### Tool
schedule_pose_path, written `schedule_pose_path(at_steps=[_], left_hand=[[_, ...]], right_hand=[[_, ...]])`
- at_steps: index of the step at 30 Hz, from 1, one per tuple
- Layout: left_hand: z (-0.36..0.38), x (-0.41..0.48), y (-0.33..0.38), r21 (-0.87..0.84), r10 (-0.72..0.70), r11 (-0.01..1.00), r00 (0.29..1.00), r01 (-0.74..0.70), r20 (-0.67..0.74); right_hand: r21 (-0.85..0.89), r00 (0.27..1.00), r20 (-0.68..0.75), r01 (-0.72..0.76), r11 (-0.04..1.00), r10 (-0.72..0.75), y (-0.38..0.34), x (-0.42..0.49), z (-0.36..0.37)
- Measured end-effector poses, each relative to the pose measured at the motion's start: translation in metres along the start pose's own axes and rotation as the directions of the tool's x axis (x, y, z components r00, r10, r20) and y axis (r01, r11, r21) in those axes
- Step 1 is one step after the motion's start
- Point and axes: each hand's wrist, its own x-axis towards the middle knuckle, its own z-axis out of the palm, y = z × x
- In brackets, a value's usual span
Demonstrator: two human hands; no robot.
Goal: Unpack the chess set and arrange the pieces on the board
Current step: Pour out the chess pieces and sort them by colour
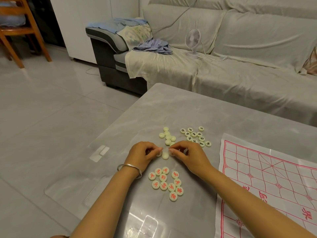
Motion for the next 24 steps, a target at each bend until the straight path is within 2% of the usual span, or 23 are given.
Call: schedule_pose_path(at_steps=[3, 7, 12, 14, 20, 24], left_hand=[[0.003, 0.007, 0.003, -0.009, -0.053, 0.999, 0.995, 0.053, -0.09], [0.004, 0.011, 0.004, 0.079, -0.047, 0.995, 0.997, 0.052, -0.068], [-0.002, 0.009, 0.0, -0.13, -0.092, 0.989, 0.986, 0.074, -0.139], [-0.006, 0.007, -0.001, -0.168, -0.099, 0.983, 0.987, 0.076, -0.129], [-0.013, -0.001, -0.003, -0.162, -0.067, 0.985, 0.995, 0.055, -0.069], [-0.01, -0.004, -0.003, -0.103, -0.026, 0.994, 0.997, 0.019, -0.072]], right_hand=[[0.055, 0.995, -0.073, -0.064, 0.996, 0.068, 0.002, 0.005, 0.003], [-0.025, 0.995, -0.09, -0.033, 0.999, 0.031, 0.003, 0.008, 0.006], [-0.076, 0.996, 0.053, 0.071, 0.995, -0.067, -0.001, 0.001, 0.006], [-0.065, 0.996, 0.053, 0.075, 0.995, -0.072, 0.0, 0.0, 0.01], [0.008, 0.998, -0.057, -0.003, 1.0, 0.004, -0.002, 0.007, 0.015], [0.012, 0.995, -0.078, -0.061, 0.998, 0.062, -0.003, 0.011, 0.012]])
